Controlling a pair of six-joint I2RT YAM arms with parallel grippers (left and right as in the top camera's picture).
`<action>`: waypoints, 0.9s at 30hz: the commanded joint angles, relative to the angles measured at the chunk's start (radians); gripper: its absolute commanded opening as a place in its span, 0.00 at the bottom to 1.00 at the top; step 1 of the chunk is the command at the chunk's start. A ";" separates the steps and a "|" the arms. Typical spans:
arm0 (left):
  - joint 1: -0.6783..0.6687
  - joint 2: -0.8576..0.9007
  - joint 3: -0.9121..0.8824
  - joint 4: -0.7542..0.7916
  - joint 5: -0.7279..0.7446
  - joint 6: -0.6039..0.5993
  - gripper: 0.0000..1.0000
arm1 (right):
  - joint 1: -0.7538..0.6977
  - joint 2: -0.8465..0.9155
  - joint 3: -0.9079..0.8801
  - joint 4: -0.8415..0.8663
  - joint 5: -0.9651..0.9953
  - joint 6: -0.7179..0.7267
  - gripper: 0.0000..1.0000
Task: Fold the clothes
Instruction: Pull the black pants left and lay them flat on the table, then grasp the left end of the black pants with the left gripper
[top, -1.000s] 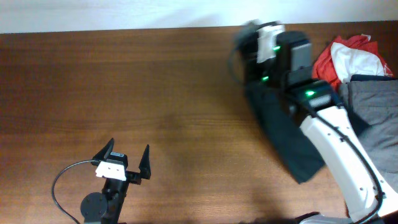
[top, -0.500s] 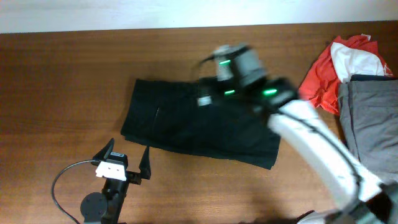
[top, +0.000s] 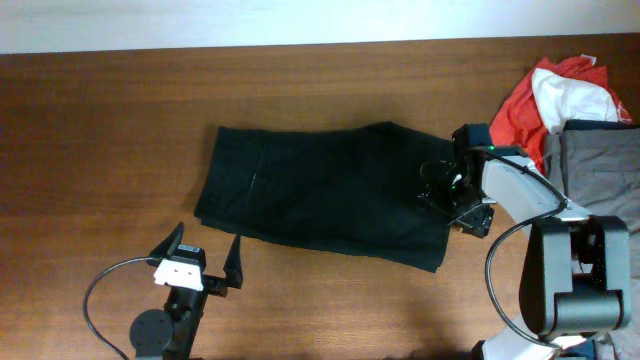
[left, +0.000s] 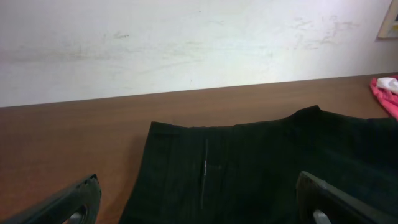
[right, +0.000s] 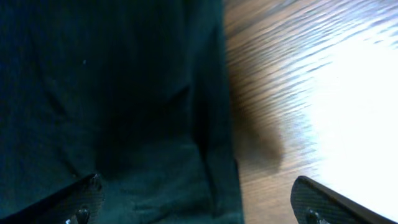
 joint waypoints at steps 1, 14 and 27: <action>-0.004 -0.004 -0.006 -0.001 0.005 0.015 0.99 | 0.005 0.030 -0.016 0.015 -0.005 0.013 0.91; -0.004 -0.004 -0.006 -0.001 0.005 0.015 0.99 | -0.043 0.037 0.402 -0.136 0.299 -0.129 0.92; -0.004 -0.004 -0.005 0.006 0.128 -0.008 0.99 | -0.056 0.037 0.532 -0.204 0.311 -0.074 0.99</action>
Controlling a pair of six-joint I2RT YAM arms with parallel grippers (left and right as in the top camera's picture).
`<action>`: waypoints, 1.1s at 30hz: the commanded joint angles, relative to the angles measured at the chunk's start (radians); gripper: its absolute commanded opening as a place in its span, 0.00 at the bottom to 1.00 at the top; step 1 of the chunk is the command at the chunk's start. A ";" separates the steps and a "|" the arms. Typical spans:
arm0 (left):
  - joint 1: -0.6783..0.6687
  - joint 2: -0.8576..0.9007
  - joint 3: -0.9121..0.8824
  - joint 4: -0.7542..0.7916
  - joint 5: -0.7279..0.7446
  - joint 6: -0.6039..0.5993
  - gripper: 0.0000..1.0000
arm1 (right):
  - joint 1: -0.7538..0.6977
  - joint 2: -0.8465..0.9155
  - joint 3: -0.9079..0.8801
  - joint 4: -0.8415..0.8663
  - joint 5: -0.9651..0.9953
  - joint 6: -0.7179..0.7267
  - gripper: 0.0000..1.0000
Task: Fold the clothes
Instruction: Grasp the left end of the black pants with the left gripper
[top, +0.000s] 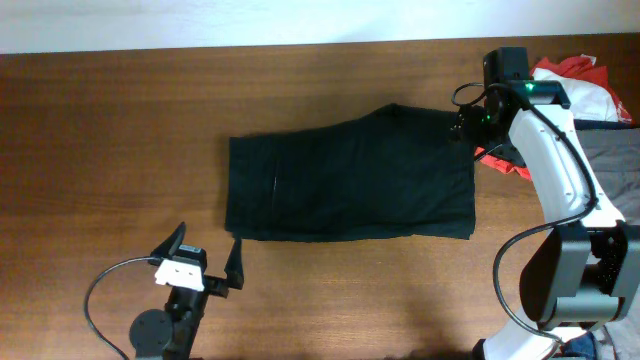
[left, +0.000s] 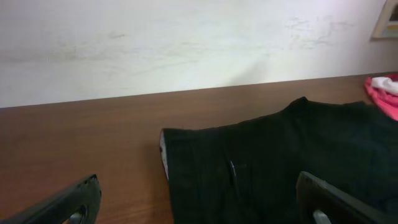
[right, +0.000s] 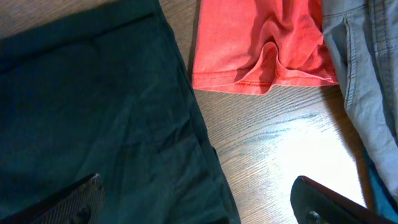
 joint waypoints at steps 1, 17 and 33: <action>-0.004 -0.004 -0.005 0.024 0.238 -0.008 0.99 | -0.005 -0.006 0.019 0.000 0.027 0.008 0.99; -0.004 1.425 1.209 -0.748 0.078 -0.086 0.99 | -0.005 -0.006 0.019 0.000 0.027 0.008 0.99; -0.090 2.128 1.263 -0.693 0.243 -0.109 0.62 | -0.005 -0.006 0.019 0.000 0.027 0.008 0.99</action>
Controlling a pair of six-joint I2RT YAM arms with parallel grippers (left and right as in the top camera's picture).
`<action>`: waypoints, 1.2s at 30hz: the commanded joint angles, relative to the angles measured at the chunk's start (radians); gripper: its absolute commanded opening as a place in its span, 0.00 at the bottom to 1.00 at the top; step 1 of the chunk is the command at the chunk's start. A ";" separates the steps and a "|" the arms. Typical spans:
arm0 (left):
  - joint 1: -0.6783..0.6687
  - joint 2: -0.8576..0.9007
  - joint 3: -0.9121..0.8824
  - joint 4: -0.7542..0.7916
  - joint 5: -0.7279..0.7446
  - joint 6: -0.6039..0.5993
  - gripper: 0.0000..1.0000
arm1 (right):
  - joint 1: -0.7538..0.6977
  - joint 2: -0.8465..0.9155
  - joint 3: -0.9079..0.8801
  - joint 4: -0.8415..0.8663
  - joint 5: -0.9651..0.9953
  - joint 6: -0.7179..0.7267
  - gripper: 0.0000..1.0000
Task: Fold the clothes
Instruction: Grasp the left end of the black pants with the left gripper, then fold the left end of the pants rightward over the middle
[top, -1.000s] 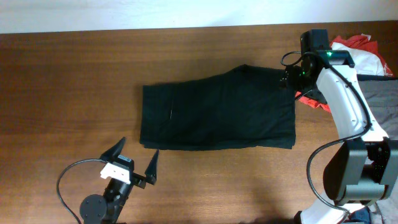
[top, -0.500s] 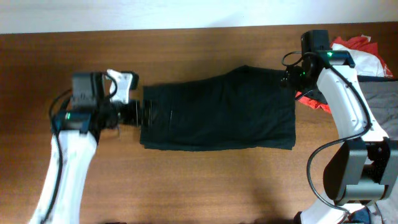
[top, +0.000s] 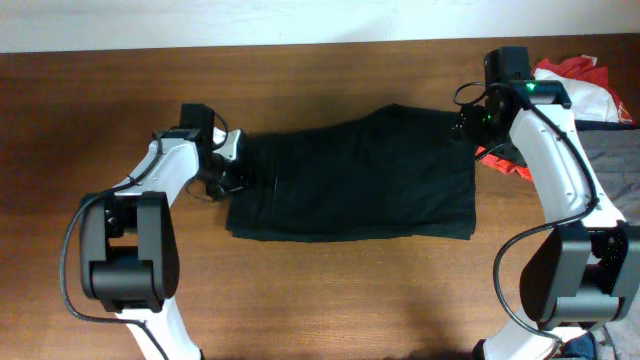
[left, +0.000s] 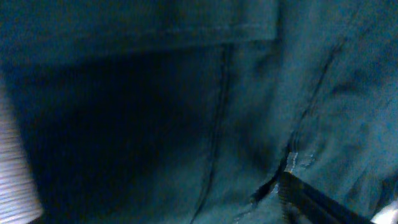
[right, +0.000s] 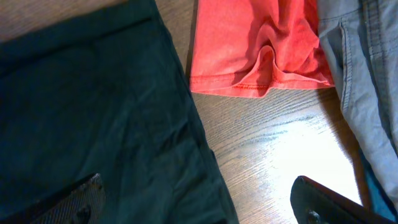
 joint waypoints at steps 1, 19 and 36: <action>-0.040 0.102 -0.055 -0.008 0.012 0.015 0.33 | -0.004 -0.010 0.012 0.000 0.016 0.008 0.98; -0.126 -0.123 0.829 -0.944 -0.710 -0.295 0.01 | -0.004 -0.010 0.012 0.000 0.016 0.008 0.99; -0.557 -0.119 0.371 -0.370 -0.580 -0.256 0.51 | -0.004 -0.010 0.012 0.000 0.016 0.008 0.99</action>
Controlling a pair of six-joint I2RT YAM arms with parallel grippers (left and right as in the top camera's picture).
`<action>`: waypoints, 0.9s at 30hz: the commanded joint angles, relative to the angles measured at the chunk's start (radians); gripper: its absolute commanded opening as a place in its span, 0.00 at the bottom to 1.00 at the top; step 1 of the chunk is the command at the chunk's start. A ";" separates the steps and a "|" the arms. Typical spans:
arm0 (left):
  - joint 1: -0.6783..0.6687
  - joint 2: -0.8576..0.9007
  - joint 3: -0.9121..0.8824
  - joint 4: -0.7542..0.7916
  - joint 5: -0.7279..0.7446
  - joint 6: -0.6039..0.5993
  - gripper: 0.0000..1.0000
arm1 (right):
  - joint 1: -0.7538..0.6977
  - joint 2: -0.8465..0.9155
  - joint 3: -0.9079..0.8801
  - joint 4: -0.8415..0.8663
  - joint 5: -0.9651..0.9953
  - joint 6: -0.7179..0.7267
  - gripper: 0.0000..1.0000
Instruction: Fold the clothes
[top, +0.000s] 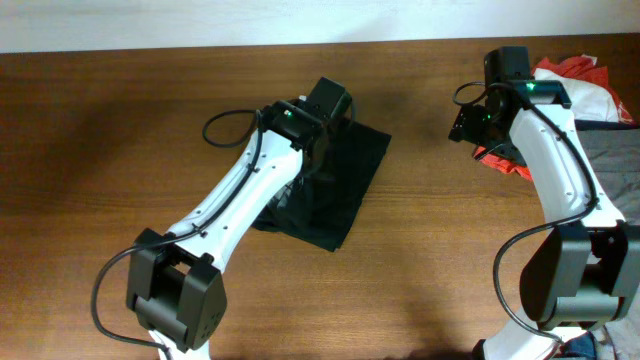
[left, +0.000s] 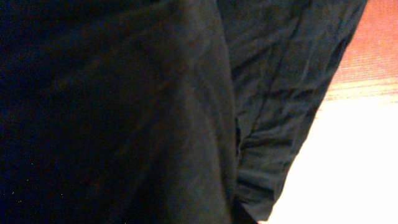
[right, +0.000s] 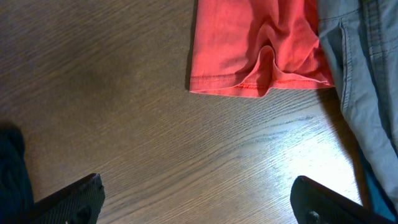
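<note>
The black garment (top: 325, 195) lies bunched into a narrow, slanted strip at the middle of the table, and its cloth (left: 155, 93) fills the left wrist view. My left gripper (top: 328, 108) is at its far end, fingers buried in the fabric, apparently shut on it. Well to the right of the garment, my right gripper (top: 468, 122) hangs open over bare wood (right: 199, 202) with nothing between its fingers.
A pile of clothes sits at the table's right edge: a red cloth (top: 520, 110) (right: 255, 50), a white piece (top: 570, 95) and a grey garment (top: 600, 165) (right: 367, 93). The wooden table (top: 100, 120) is bare on the left. My left arm reaches diagonally over the front of the table.
My left gripper went from the garment's left edge to the table's middle, and the garment is now doubled into a narrow strip. The black cloth has left the right wrist view. The right arm is unmoved.
The garment lay spread and skewed, my right gripper at its right end and the left arm parked at the front. Then it lay straighter, with the right gripper open beside the red cloth. Then my left gripper was at its left edge; now that edge is carried rightwards.
</note>
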 joint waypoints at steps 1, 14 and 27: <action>-0.029 -0.017 -0.053 0.032 0.038 0.010 0.84 | -0.004 -0.010 0.012 0.000 0.016 0.007 0.99; 0.105 -0.017 -0.142 0.129 0.310 0.126 0.15 | -0.004 -0.010 0.012 0.000 0.016 0.007 0.99; -0.134 0.103 -0.373 0.407 0.375 -0.008 0.01 | -0.004 -0.010 0.012 0.000 0.016 0.008 0.99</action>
